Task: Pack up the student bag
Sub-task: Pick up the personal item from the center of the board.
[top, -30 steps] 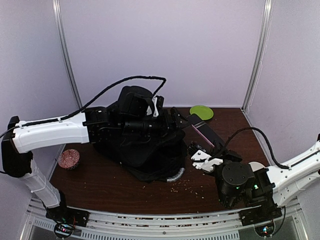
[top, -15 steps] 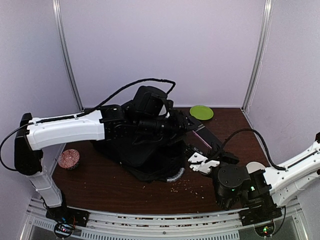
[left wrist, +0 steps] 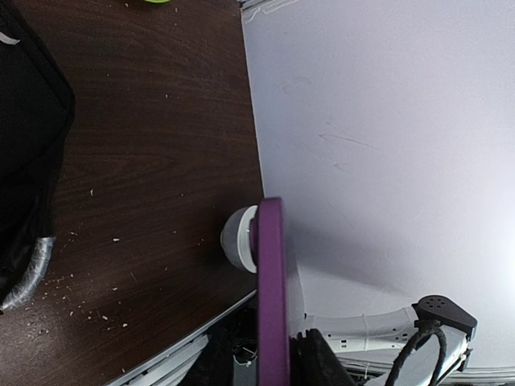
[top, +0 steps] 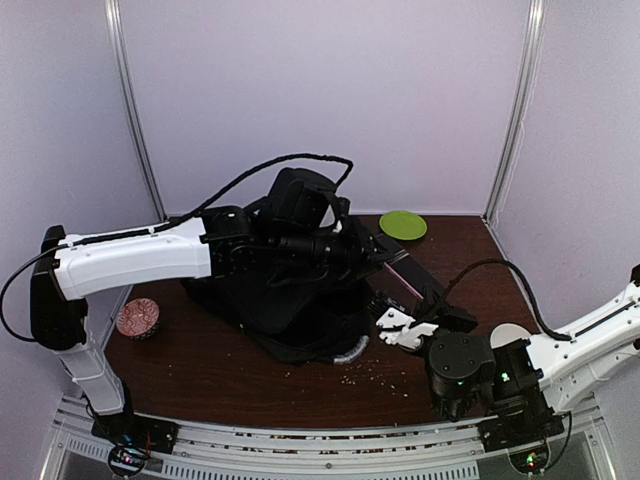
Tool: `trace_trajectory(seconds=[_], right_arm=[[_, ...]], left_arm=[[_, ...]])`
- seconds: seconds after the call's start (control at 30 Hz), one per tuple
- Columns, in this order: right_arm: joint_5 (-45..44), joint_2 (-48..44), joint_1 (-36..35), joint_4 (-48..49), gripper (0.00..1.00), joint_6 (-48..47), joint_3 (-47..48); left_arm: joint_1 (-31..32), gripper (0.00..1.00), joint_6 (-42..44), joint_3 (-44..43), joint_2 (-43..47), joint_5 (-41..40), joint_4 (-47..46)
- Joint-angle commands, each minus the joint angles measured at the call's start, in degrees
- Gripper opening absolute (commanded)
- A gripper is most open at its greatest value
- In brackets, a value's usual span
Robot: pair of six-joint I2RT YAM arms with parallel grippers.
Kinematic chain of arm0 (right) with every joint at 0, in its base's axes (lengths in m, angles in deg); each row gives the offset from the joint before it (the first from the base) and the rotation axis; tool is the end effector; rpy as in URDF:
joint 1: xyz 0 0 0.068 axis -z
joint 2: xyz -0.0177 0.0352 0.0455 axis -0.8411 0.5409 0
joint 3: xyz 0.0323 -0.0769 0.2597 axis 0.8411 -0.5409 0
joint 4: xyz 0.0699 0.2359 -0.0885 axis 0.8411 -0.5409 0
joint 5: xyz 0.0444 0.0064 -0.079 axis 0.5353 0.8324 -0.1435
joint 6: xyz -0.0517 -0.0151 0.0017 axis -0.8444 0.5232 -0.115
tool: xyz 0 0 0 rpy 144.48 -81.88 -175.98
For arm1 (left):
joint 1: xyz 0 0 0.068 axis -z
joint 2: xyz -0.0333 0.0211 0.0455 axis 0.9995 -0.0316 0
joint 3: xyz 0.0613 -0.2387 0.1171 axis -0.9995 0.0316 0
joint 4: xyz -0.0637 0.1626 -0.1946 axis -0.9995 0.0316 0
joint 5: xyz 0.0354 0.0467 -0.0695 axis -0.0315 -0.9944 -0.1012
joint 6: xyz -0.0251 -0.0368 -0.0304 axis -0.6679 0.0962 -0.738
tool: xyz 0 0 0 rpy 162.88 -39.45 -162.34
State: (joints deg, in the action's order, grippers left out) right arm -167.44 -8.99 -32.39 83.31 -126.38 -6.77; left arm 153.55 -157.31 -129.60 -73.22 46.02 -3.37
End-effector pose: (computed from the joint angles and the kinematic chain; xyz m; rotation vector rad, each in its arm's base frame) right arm 0.0368 0.2477 0.2662 -0.9147 1.3699 -0.7648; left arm 0.1707 -0.3778 0.3545 -0.2218 2.4166 -1.5102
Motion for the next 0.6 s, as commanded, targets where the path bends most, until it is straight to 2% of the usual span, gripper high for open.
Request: trace_trajectory(seconds=[0.0,0.4,0.43,0.5,0.57], right_arm=[[-5.93,-1.15,-0.08,-1.47,0.0,2.58,1.58],[-6.08,-1.04,-0.17,-5.94,0.0,6.87,2.68],[-5.94,-0.9,-0.22,-6.97,0.01,7.55,2.98],[-5.93,-0.85,-0.27,-9.07,0.09,8.9,3.24],[-5.44,-1.07,-0.48,-11.57,0.23,11.04,3.46]], left_arm=[[0.2,0.28,0.23,-1.18,-1.0,0.67,-2.14],[0.12,0.0,0.17,-1.24,-1.76,2.04,-4.13],[0.12,0.0,0.19,-1.34,-1.93,2.16,-4.27],[0.12,0.0,0.19,-1.31,-1.97,2.21,-4.2],[0.12,0.0,0.23,-1.16,-1.81,1.91,-4.06]])
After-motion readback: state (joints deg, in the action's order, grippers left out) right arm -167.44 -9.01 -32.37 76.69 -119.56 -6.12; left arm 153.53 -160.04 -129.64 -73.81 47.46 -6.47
